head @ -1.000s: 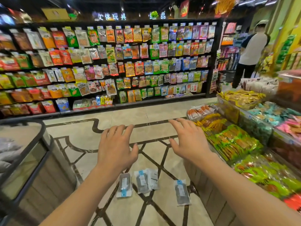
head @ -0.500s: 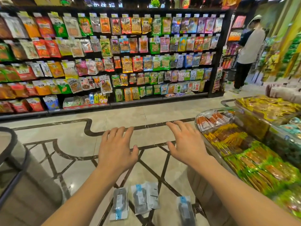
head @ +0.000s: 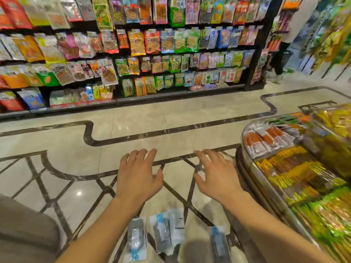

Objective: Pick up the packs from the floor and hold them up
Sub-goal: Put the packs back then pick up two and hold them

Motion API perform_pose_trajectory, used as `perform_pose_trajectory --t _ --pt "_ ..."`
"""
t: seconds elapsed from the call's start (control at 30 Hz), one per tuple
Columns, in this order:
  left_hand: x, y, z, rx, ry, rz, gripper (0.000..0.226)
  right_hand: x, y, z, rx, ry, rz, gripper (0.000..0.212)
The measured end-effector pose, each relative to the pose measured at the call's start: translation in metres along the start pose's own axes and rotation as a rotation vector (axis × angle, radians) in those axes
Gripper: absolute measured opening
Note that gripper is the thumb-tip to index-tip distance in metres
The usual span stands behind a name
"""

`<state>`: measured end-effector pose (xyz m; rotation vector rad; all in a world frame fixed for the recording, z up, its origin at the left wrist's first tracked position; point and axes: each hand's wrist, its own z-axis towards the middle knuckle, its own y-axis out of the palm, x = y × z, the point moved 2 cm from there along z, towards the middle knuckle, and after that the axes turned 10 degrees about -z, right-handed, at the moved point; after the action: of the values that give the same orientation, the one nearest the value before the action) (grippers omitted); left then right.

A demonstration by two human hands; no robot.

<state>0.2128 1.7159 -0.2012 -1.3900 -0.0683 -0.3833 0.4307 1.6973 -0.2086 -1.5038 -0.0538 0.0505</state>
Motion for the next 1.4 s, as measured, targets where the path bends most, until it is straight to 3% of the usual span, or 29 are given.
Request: perform_pose_trajectory --t 0.2,0.57,0.9,1.0,1.07,1.23,1.4 --pt "-0.024 0.077 0.039 -0.120 -0.097 -0.016 0.063 0.009 0.075 0.063 -0.166 -0.041 0.056 0.066" --pt "-0.081 0.265 0.028 -0.299 -0.320 -0.209 0.065 0.020 0.297 0.096 -0.517 -0.048 0.098 0.066" --pt "-0.183 0.527 -0.019 -0.522 -0.468 -0.220 0.065 -0.005 0.575 0.057 -0.790 0.051 0.104 0.065" --pt "-0.206 0.610 -0.044 -0.532 -0.408 -0.262 0.061 -0.016 0.657 0.049 -0.815 0.059 0.141 0.064" --pt "-0.220 0.662 -0.058 -0.609 -0.457 -0.212 0.061 -0.019 0.710 0.047 -0.812 0.059 0.155 0.061" --pt "-0.255 0.784 -0.093 -0.652 -0.594 -0.207 0.079 -0.013 0.833 0.052 -0.804 0.147 0.163 0.056" --pt "-0.271 0.860 -0.113 -0.448 -0.888 -0.397 0.127 -0.011 0.918 0.056 -0.735 0.464 0.377 0.072"
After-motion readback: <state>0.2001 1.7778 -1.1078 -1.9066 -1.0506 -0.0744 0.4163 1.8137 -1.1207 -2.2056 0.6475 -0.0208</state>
